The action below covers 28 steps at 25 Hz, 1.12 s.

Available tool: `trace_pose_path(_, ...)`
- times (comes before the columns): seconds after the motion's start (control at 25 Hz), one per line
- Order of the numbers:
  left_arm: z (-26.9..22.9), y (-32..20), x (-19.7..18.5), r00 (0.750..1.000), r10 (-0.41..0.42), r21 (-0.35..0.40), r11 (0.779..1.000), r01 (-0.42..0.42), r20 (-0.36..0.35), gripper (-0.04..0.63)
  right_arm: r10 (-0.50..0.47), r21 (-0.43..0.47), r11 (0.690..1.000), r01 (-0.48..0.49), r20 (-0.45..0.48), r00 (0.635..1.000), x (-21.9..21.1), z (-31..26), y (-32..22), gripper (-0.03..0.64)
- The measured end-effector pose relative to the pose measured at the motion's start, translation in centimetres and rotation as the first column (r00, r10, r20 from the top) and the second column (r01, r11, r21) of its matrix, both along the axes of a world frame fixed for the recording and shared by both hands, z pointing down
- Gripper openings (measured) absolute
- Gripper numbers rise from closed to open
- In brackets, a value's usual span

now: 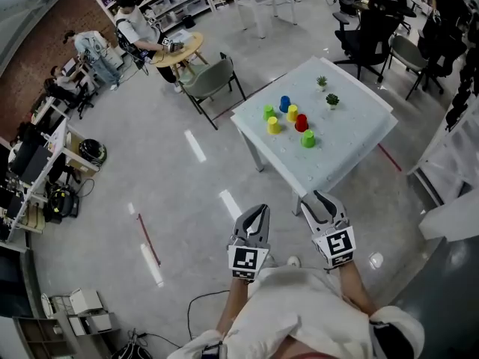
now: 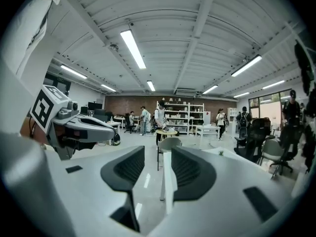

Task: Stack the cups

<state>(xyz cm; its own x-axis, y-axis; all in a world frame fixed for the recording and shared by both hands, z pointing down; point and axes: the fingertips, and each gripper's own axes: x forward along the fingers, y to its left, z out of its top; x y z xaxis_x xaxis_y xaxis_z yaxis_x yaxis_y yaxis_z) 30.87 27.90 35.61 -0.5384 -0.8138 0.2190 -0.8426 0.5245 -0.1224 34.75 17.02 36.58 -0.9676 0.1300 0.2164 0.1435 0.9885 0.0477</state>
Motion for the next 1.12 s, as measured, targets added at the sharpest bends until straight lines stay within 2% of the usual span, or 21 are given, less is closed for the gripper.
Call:
trace_pose_path(0.4, 0.6, -1.2, -4.5, 1.0, -0.011, 0.006, 1.0, 0.011, 0.003, 0.02, -0.016, 0.008, 1.0, 0.016, -0.003, 1.0, -4.9, 0.6, -0.8, 0.164)
trace_pose_path(1.12, 0.8, -2.2, -18.9, 0.995, 0.097, 0.031, 0.995, -0.097, -0.007, 0.02, 0.092, 0.036, 0.995, -0.091, -0.042, 0.995, -17.5, 0.9, -1.1, 0.161)
